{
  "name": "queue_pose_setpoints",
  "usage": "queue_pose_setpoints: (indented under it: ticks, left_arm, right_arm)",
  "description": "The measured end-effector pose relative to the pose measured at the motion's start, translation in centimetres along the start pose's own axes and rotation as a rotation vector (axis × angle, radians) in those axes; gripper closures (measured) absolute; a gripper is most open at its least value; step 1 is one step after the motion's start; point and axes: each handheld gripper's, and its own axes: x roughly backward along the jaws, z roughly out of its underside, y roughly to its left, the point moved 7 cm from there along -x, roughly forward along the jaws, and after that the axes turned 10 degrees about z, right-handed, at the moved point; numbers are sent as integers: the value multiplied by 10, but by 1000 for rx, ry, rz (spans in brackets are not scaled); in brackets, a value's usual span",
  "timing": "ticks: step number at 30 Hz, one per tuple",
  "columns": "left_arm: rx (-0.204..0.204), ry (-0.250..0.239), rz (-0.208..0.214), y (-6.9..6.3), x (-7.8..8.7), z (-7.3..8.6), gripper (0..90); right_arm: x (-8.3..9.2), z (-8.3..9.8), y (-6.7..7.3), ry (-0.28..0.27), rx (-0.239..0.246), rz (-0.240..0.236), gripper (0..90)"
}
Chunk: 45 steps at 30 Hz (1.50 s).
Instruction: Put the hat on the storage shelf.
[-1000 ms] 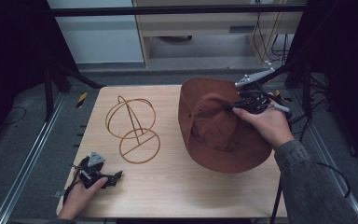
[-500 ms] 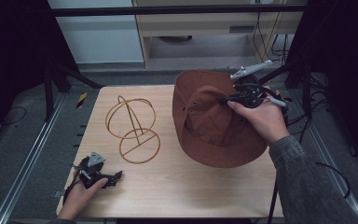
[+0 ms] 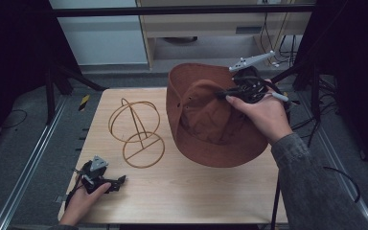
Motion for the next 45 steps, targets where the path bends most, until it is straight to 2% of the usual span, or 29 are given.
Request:
queue_pose_setpoints:
  ticks: [17, 26, 45]
  left_arm:
    - [0, 3, 0, 0, 0, 0, 0]
    - [0, 3, 0, 0, 0, 0, 0]
    - [1, 1, 0, 0, 0, 0, 0]
  right_arm:
    - [-1, -28, 14, -34, 17, -9, 892]
    - [-3, -35, 19, -42, 20, -21, 892]
    - [-7, -68, 45, -66, 62, -47, 891]
